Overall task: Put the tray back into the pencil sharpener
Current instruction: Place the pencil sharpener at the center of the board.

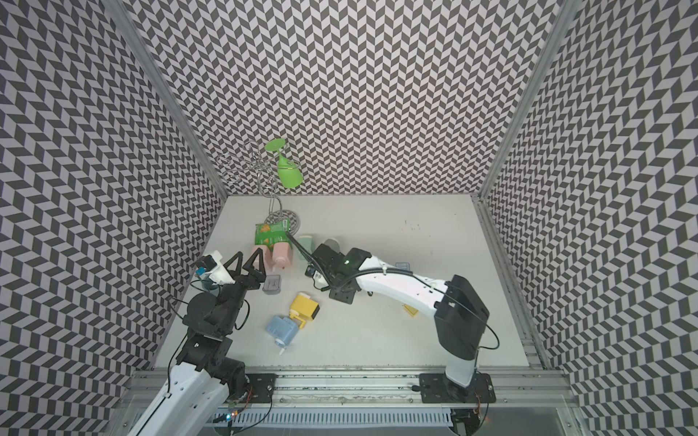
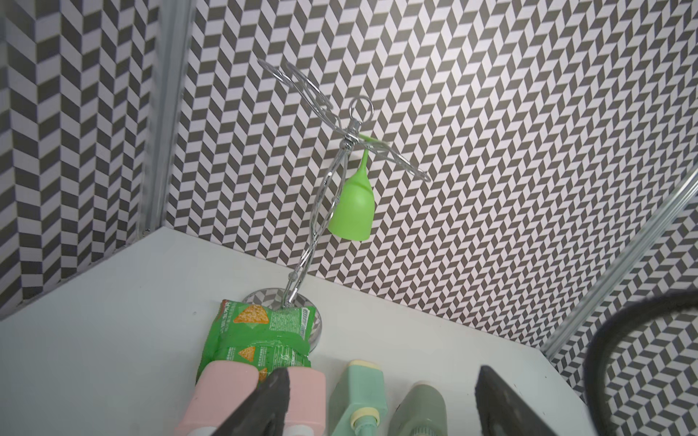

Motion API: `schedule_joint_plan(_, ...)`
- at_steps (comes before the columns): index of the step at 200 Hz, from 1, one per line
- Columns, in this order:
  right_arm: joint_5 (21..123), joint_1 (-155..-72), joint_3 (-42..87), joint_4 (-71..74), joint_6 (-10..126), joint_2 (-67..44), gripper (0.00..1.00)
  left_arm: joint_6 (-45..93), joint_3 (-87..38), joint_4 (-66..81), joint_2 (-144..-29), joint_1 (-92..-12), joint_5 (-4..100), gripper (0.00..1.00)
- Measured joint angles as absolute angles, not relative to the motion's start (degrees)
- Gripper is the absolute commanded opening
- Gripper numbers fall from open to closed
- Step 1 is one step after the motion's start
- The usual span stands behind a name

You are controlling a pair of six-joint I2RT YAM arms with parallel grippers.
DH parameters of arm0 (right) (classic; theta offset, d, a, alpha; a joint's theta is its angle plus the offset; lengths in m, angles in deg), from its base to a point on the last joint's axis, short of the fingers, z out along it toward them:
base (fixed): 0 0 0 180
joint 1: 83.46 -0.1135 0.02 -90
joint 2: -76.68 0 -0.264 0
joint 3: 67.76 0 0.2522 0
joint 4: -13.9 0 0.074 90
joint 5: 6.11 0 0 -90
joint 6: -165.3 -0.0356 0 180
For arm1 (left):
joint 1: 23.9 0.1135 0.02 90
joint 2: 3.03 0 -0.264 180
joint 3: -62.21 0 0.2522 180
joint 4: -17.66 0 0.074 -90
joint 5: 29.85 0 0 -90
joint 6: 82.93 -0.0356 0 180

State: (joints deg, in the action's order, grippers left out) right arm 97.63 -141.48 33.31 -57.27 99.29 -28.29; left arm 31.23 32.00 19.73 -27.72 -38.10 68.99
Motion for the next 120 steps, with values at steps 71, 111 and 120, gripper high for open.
schedule_joint_plan(71, 102.40, -144.67, 33.81, -64.72, 106.61, -35.02, 0.31, 31.16, 32.00, 19.01, -23.24, -38.10, 73.21, 0.79)
schedule_joint_plan(111, 101.56, -144.39, 33.90, -65.88, 111.42, -35.02, 0.36, 31.18, 32.09, 19.01, -22.60, -38.12, 73.45, 0.79)
schedule_joint_plan(120, 101.04, -144.21, 34.07, -65.92, 112.41, -35.02, 0.37, 31.18, 32.15, 19.03, -22.47, -38.12, 73.47, 0.79)
